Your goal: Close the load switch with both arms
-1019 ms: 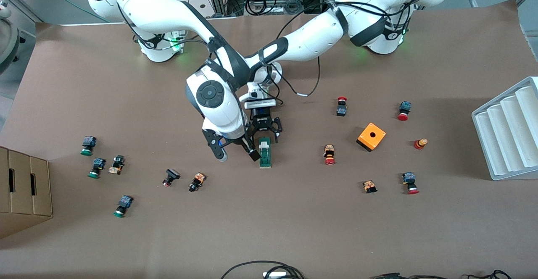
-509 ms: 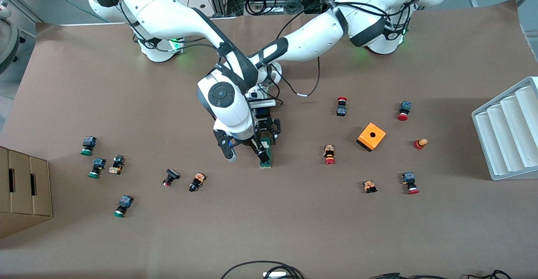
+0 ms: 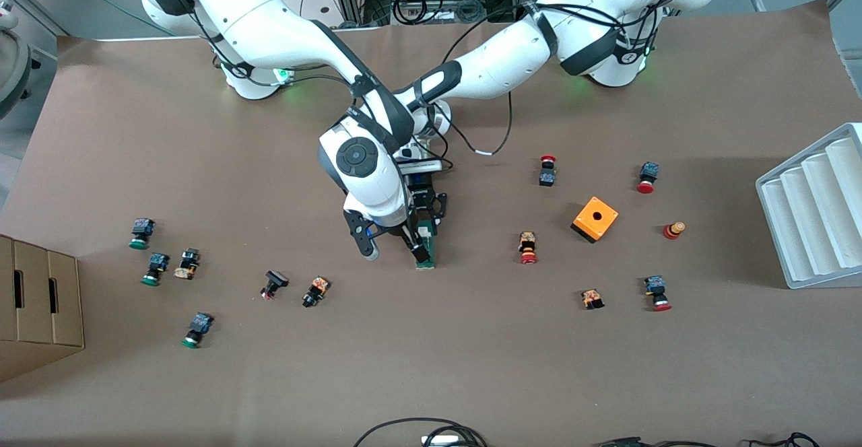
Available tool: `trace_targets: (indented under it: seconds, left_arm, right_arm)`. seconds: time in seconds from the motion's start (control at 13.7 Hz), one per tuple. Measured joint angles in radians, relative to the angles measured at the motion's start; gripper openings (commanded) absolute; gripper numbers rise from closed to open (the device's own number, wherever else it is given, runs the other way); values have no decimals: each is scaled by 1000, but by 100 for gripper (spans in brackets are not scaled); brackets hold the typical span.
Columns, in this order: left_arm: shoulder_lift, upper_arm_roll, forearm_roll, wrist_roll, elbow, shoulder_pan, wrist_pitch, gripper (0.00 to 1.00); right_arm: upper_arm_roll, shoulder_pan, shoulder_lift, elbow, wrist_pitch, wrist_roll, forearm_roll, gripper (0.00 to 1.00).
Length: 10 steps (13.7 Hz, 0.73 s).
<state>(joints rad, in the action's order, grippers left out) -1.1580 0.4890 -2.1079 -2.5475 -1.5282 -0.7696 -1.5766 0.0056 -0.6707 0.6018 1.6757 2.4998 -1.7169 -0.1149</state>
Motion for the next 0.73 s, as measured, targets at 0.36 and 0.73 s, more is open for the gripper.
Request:
trace_targets:
  seconds: [0.36,0.73]
  left_arm:
    - [0,0,-1,0,0,0,1,44]
    - [-1,0,-2,0,0,0,1,45]
  right_arm:
    - [1,-18,3,41,53,-72,0,75]
    - [1,-42,17,63,65,-128,0,65]
